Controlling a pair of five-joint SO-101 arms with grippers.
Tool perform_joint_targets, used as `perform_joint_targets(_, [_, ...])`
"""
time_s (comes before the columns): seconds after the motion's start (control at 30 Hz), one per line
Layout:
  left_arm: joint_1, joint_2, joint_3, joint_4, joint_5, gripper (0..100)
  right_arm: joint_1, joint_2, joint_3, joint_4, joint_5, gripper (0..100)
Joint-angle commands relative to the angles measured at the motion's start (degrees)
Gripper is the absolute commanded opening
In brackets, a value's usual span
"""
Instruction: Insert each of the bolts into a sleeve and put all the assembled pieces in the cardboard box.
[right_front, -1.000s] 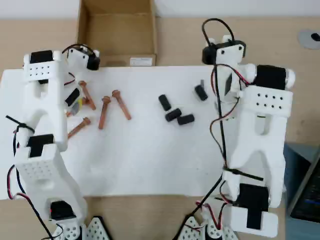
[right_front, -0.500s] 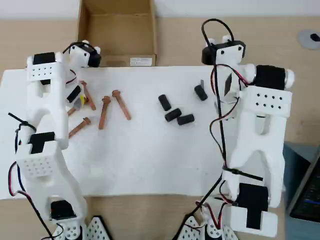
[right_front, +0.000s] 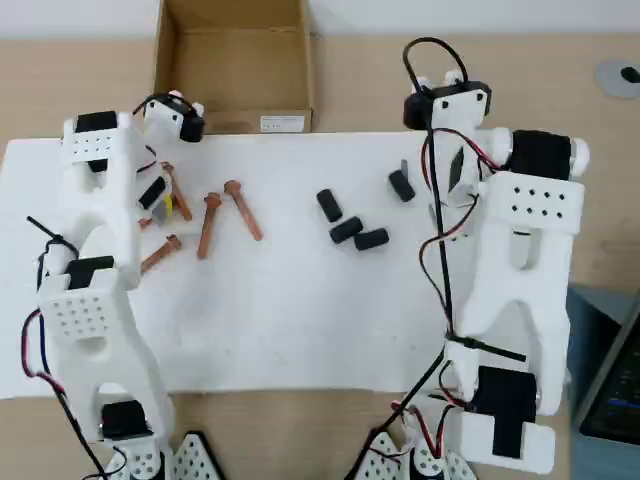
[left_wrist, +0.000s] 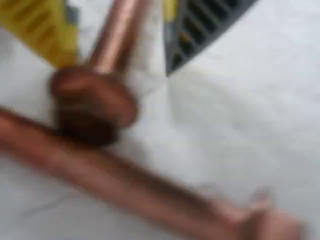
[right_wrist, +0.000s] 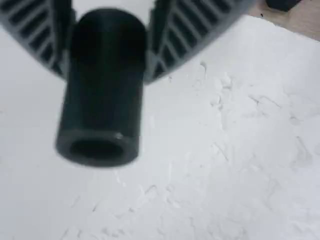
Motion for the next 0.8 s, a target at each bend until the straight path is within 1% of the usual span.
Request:
perform_joint_targets(0.0, [1.9, 0.7, -2.1, -1.1, 0.8, 0, 0.4, -2.7, -0.1, 1.1, 0.3, 1.0])
perform_joint_targets(0.13, [3.3, 0.5, -1.7, -0.6, 4.0, 0, 0.3, -3.1, -0.2, 1.1, 0.3, 1.0])
perform_joint_targets(0.27, [4.6, 0.3, -3.5, 3.5, 5.1, 0, 0.3, -3.2, -0.6, 1.1, 0.3, 1.0])
perform_joint_targets(0.33, [4.7, 0.3, -6.0, 6.8, 5.4, 0, 0.3, -4.3, -0.5, 1.2, 0.3, 1.0])
perform_joint_targets(0.6, [5.4, 0.3, -20.0, 19.8, 11.0, 1, 0.2, -12.0, 0.5, 1.3, 0.4, 1.0])
perform_joint_targets(0.7, [5.4, -0.9, -23.6, 20.7, 14.3, 1, 0.2, -14.6, 3.0, 1.3, 0.4, 1.0])
perform_joint_targets(0.77, [5.4, -4.0, -23.0, 20.7, 15.6, 0, 0.2, -16.0, 5.8, 1.3, 0.4, 1.0])
